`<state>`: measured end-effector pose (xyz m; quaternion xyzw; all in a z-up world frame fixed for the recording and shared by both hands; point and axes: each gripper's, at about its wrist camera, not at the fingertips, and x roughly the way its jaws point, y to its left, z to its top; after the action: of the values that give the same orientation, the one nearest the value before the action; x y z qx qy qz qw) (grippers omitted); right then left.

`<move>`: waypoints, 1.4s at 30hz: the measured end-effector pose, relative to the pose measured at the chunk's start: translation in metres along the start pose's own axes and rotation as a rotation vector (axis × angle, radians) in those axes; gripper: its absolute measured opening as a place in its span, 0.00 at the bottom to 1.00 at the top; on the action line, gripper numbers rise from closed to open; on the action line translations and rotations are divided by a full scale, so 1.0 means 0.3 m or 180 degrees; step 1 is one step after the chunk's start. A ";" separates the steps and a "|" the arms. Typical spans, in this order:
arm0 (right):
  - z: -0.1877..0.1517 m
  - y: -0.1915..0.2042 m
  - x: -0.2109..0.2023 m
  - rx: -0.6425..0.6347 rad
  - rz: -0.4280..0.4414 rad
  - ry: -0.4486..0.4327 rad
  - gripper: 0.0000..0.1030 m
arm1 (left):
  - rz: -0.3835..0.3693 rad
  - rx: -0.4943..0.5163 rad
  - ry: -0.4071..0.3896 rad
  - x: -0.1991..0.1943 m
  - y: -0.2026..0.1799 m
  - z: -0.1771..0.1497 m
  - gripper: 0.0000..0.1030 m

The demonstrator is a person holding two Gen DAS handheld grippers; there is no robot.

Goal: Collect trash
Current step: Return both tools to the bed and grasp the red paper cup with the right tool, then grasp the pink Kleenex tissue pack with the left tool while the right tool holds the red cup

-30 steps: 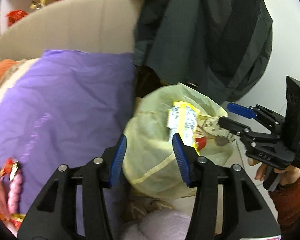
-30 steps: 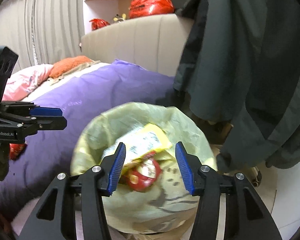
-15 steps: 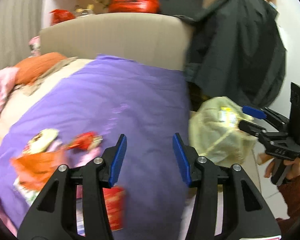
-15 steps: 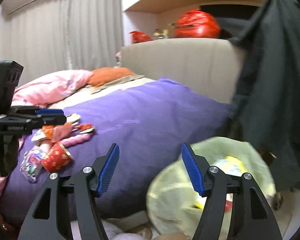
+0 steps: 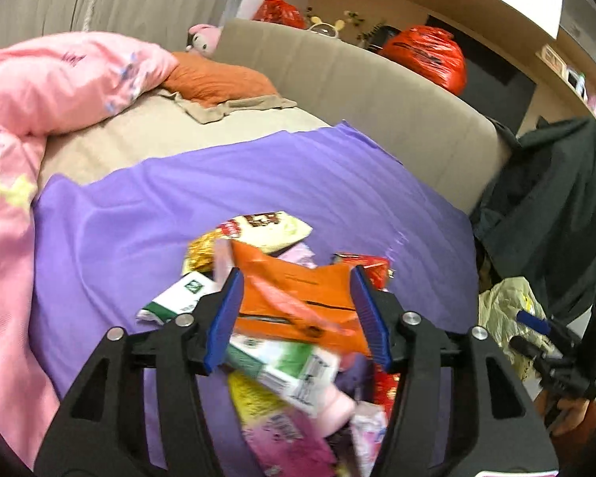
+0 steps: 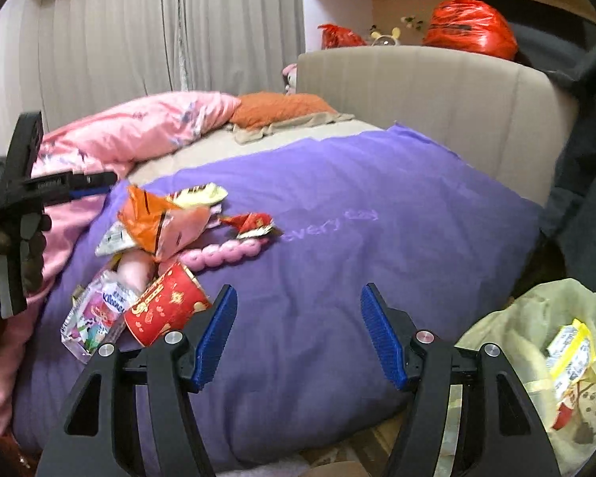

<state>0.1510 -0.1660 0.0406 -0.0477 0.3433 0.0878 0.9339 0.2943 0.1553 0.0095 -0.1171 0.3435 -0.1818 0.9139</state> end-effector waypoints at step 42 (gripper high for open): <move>-0.087 0.271 0.189 0.0624 0.0680 0.0246 0.59 | 0.0008 0.0220 0.0784 -0.201 -0.098 -0.335 0.48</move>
<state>0.1609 -0.0828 -0.0184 0.0772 0.3890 0.1509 0.9055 0.1775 0.1445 -0.0193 -0.0620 0.4467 -0.2054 0.8686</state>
